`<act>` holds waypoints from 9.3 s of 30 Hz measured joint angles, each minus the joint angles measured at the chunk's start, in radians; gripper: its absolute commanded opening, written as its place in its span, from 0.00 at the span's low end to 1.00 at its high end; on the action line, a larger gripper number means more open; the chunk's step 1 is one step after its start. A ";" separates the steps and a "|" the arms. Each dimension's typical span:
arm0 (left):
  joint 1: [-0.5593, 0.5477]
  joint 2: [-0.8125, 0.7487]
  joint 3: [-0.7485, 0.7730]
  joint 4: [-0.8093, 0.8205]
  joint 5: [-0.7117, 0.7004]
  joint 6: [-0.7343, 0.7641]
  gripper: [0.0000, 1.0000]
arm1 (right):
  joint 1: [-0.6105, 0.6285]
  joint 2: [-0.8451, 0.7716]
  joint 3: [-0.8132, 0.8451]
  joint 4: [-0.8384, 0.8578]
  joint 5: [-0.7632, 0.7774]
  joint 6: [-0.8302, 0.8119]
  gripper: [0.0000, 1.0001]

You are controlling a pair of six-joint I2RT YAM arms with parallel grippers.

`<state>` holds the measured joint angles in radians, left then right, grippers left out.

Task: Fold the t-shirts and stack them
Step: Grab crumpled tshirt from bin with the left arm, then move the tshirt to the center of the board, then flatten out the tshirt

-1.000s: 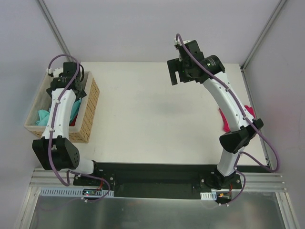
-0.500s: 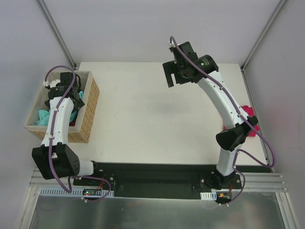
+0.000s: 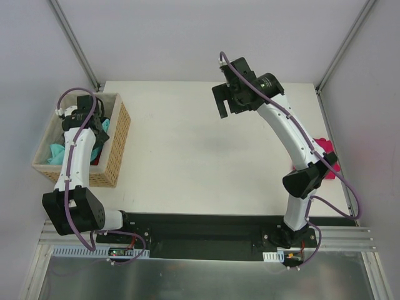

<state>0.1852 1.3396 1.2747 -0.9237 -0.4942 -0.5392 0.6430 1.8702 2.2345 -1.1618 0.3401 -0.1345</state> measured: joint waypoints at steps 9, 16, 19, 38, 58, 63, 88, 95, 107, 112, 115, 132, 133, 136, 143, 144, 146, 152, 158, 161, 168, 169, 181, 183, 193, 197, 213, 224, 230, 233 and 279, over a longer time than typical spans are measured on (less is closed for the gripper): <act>0.029 0.004 -0.023 0.035 0.112 0.007 0.00 | 0.018 0.000 0.001 -0.007 0.021 0.002 0.96; 0.033 -0.026 -0.022 0.087 0.248 0.008 0.00 | 0.026 0.000 0.017 -0.010 0.024 0.003 0.96; 0.037 -0.093 -0.016 0.130 0.321 0.012 0.00 | 0.026 0.002 0.017 -0.008 0.024 0.002 0.96; 0.038 -0.219 0.281 0.210 0.744 0.083 0.00 | 0.028 0.011 0.014 0.036 0.017 0.022 0.96; -0.426 -0.138 0.305 0.208 0.787 0.163 0.00 | 0.058 0.010 -0.054 0.063 0.018 0.053 0.96; -0.553 -0.084 0.321 0.189 0.739 0.187 0.00 | 0.062 0.010 -0.069 0.064 0.079 0.043 0.96; -0.915 0.348 0.711 0.058 0.594 0.219 0.00 | -0.293 -0.104 -0.101 0.158 0.570 -0.058 0.96; -0.944 0.455 0.810 0.031 0.592 0.224 0.00 | -0.332 -0.119 -0.143 0.171 0.567 -0.061 0.96; -0.944 0.456 0.808 -0.002 0.533 0.243 0.40 | -0.337 -0.119 -0.153 0.171 0.552 -0.061 0.96; -0.944 0.447 0.787 -0.002 0.502 0.251 0.87 | -0.338 -0.119 -0.153 0.171 0.541 -0.061 0.96; -0.944 0.442 0.774 -0.001 0.484 0.245 0.92 | -0.338 -0.119 -0.153 0.171 0.532 -0.061 0.96; -0.944 0.384 0.530 0.002 0.401 0.228 0.73 | -0.280 -0.146 -0.356 0.170 0.391 0.060 0.70; -0.944 0.380 0.521 0.000 0.382 0.220 0.72 | -0.267 -0.162 -0.388 0.177 0.377 0.072 0.68; -0.942 0.366 0.504 0.002 0.325 0.196 0.69 | -0.217 -0.208 -0.465 0.187 0.345 0.110 0.53; -0.902 0.281 0.459 0.028 0.254 0.151 0.56 | -0.087 -0.222 -0.484 0.196 0.325 0.182 0.28; -0.895 0.271 0.451 0.031 0.250 0.143 0.55 | -0.070 -0.222 -0.490 0.201 0.326 0.190 0.28; -0.884 0.253 0.423 0.042 0.246 0.134 0.56 | -0.040 -0.232 -0.517 0.211 0.325 0.209 0.29; -0.882 0.233 0.306 0.055 0.248 0.101 0.59 | 0.039 -0.266 -0.619 0.231 0.302 0.249 0.57; -0.882 0.214 0.193 0.053 0.249 0.063 0.59 | 0.111 -0.266 -0.664 0.242 0.256 0.267 0.67; -0.882 0.200 0.182 0.052 0.246 0.053 0.60 | 0.153 -0.263 -0.693 0.253 0.237 0.273 0.68; -0.882 0.127 0.191 0.055 0.214 0.038 0.60 | 0.227 -0.256 -0.790 0.322 0.171 0.283 0.68; -0.882 0.117 0.196 0.055 0.205 0.034 0.61 | 0.235 -0.256 -0.809 0.340 0.163 0.285 0.68; -0.877 0.065 0.244 0.053 0.171 0.031 0.61 | 0.317 -0.183 -0.863 0.427 0.095 0.340 0.68; -0.877 0.065 0.245 0.052 0.171 0.033 0.61 | 0.325 -0.171 -0.863 0.434 0.088 0.350 0.68; -0.871 0.064 0.275 0.030 0.169 0.050 0.62 | 0.335 -0.158 -0.960 0.512 0.074 0.439 0.65; -0.864 0.064 0.277 0.007 0.169 0.056 0.62 | 0.335 -0.158 -0.983 0.523 0.070 0.472 0.43; -0.851 0.064 0.332 -0.010 0.132 0.057 0.62 | 0.286 -0.159 -0.819 0.380 0.219 0.478 0.01; -0.851 0.056 0.346 -0.006 0.123 0.047 0.62 | 0.053 -0.164 -0.561 0.340 0.309 0.257 0.01; -0.851 -0.006 0.311 -0.001 0.109 0.021 0.62 | -0.031 -0.162 -0.594 0.345 0.307 0.217 0.01; -0.851 -0.029 0.301 0.000 0.103 0.011 0.62 | -0.050 -0.162 -0.631 0.346 0.306 0.206 0.01; -0.851 0.034 0.259 0.029 0.168 0.057 0.64 | 0.151 -0.090 -0.711 0.287 0.309 0.332 0.46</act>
<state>-0.6655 1.3735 1.5341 -0.8948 -0.3260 -0.4824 0.7940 1.7802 1.5230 -0.8745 0.6495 0.1974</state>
